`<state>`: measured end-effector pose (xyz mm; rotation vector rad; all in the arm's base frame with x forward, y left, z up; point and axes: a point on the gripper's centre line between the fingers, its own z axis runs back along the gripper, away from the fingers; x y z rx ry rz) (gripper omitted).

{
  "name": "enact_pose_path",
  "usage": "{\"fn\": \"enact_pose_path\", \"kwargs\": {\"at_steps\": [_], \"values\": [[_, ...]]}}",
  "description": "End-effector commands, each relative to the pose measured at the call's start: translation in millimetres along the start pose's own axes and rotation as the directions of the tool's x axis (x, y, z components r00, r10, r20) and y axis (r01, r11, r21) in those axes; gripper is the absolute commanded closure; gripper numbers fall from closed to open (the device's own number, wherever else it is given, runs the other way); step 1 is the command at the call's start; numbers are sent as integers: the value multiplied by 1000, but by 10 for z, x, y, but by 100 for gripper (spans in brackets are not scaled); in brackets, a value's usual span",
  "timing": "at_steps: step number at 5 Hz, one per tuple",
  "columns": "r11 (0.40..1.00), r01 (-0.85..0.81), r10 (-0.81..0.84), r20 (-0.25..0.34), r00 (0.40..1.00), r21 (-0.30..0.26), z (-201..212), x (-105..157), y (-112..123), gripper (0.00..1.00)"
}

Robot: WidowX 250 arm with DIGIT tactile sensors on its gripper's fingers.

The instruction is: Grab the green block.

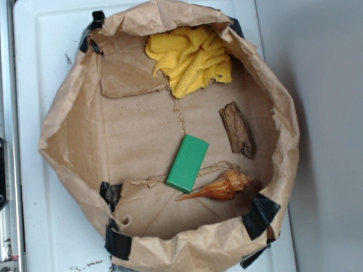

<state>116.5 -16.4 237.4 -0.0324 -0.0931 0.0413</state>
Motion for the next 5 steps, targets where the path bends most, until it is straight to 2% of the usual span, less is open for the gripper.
{"fn": "enact_pose_path", "kwargs": {"at_steps": [1,2,3,4,5], "values": [[1000,0,0,0,1000,0,0,0,0,0],[995,-104,104,33,994,-6,-121,310,36,0],[976,-217,217,18,976,-27,-354,662,24,0],[913,-408,408,-13,913,-10,-574,998,117,0],[834,-551,546,-115,830,-11,-785,1210,323,0]]}}
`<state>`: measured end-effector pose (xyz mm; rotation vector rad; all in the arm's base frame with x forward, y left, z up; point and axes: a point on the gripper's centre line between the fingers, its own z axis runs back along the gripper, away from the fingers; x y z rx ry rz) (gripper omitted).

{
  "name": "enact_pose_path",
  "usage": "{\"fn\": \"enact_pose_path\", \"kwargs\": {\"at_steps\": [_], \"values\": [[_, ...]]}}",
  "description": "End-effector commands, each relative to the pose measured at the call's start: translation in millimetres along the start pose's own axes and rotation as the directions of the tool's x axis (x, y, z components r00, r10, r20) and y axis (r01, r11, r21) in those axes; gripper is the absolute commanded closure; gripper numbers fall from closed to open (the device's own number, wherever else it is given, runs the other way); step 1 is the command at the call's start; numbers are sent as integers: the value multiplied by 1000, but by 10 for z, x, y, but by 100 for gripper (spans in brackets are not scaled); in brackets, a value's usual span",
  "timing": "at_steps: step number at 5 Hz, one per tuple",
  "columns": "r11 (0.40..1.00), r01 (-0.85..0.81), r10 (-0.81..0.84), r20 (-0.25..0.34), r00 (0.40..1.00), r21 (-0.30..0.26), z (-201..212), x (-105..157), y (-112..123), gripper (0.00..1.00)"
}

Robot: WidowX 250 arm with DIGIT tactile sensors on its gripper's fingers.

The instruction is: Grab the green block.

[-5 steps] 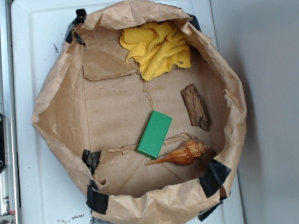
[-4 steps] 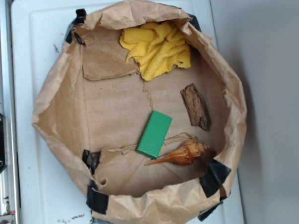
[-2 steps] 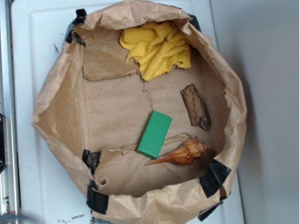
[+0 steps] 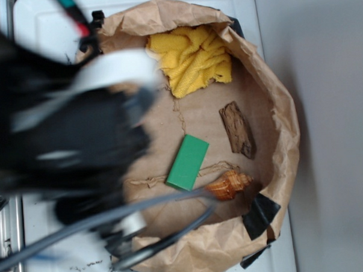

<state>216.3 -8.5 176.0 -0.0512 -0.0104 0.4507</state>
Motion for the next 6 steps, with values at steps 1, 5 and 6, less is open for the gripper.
{"fn": "enact_pose_path", "kwargs": {"at_steps": [1,5,6], "values": [[985,-170,168,-47,985,-40,-60,358,131,0],[978,-210,210,3,978,-4,-734,652,172,0],[976,-215,214,26,976,36,-982,737,161,0]]}}
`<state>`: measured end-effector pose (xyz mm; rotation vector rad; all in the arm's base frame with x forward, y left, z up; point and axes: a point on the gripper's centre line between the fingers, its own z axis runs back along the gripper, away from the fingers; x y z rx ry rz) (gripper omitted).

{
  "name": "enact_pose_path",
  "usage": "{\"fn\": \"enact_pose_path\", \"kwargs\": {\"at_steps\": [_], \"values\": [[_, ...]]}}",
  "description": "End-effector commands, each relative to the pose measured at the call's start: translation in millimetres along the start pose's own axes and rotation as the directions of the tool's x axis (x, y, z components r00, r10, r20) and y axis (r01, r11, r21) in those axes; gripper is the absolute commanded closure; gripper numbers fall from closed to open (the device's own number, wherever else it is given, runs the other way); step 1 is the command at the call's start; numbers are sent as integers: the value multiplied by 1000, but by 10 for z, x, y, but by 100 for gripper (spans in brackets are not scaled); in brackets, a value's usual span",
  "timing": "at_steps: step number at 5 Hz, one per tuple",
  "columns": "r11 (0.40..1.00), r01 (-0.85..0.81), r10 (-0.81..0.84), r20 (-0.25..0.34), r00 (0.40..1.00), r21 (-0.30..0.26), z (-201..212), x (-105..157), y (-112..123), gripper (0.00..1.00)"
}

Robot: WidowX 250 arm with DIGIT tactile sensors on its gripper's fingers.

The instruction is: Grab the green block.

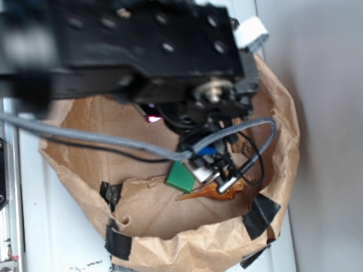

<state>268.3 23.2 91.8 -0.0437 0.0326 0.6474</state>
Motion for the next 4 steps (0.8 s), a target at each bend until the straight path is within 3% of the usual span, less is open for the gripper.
{"fn": "enact_pose_path", "kwargs": {"at_steps": [1,2,3,4], "values": [[1000,-21,20,74,997,11,-192,154,55,0],[992,-121,122,38,992,-34,-275,228,102,0],[960,-256,252,-45,967,-116,-268,267,98,0],[941,-310,305,-59,951,-132,-231,258,17,0]]}}
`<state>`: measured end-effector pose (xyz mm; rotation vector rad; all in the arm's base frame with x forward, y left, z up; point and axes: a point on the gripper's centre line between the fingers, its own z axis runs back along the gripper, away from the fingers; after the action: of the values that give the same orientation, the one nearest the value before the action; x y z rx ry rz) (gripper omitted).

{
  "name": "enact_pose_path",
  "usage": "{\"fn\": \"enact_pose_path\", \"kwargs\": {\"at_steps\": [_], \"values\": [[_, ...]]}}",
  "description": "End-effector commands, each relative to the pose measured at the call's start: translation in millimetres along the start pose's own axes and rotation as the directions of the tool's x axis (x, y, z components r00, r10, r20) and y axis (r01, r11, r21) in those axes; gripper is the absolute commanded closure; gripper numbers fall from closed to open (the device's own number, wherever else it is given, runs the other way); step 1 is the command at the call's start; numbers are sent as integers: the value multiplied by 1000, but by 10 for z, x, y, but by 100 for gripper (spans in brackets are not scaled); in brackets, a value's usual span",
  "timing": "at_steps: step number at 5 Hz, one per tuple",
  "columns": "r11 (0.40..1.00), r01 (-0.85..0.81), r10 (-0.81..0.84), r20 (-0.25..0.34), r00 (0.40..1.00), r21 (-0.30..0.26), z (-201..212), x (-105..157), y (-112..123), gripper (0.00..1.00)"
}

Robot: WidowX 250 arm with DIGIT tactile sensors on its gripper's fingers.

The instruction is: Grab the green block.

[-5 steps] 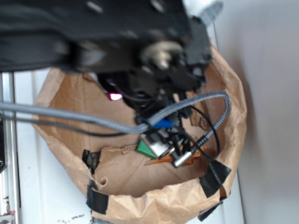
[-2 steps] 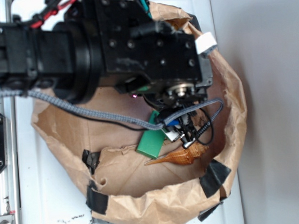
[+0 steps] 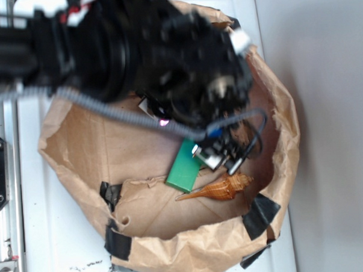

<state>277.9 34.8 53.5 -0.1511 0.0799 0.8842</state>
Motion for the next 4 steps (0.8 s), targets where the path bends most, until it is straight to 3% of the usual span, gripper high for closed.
{"fn": "enact_pose_path", "kwargs": {"at_steps": [1,4], "values": [[990,-131,135,74,988,-54,182,18,-179,0],[992,-121,115,146,983,35,-133,-207,-262,0]]}}
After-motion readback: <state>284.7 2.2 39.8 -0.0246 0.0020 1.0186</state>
